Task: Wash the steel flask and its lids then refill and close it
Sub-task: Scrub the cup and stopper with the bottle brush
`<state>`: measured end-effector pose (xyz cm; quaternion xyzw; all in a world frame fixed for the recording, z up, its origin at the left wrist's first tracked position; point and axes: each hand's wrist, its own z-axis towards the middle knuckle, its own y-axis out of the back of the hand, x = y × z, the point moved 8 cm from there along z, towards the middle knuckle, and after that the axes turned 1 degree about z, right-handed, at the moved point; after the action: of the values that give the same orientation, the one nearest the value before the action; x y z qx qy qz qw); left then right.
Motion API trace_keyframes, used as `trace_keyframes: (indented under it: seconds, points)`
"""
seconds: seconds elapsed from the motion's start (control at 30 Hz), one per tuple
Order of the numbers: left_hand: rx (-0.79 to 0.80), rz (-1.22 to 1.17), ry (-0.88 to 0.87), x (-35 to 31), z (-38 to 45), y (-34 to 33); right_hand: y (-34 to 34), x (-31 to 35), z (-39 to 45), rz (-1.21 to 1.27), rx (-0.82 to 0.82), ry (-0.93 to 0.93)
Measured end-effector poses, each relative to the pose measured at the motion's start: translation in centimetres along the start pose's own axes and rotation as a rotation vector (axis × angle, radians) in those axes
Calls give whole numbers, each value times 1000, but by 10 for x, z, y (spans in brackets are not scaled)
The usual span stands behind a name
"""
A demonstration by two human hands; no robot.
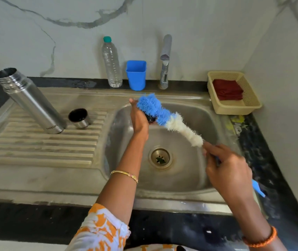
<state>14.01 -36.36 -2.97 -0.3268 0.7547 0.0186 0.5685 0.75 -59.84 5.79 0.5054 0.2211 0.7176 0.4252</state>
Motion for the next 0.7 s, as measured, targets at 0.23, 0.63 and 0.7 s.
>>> trace_keyframes:
  seconds: [0.23,0.63,0.7]
  points:
    - [147,-38,-180,-9,5,-20,-17,-64,29,267,112,-118]
    - [-78,99,190,22,11,-3,-9,-74,19,211,-39,99]
    - [-227,146,115,15,9,3,-4,-58,8,78,-82,219]
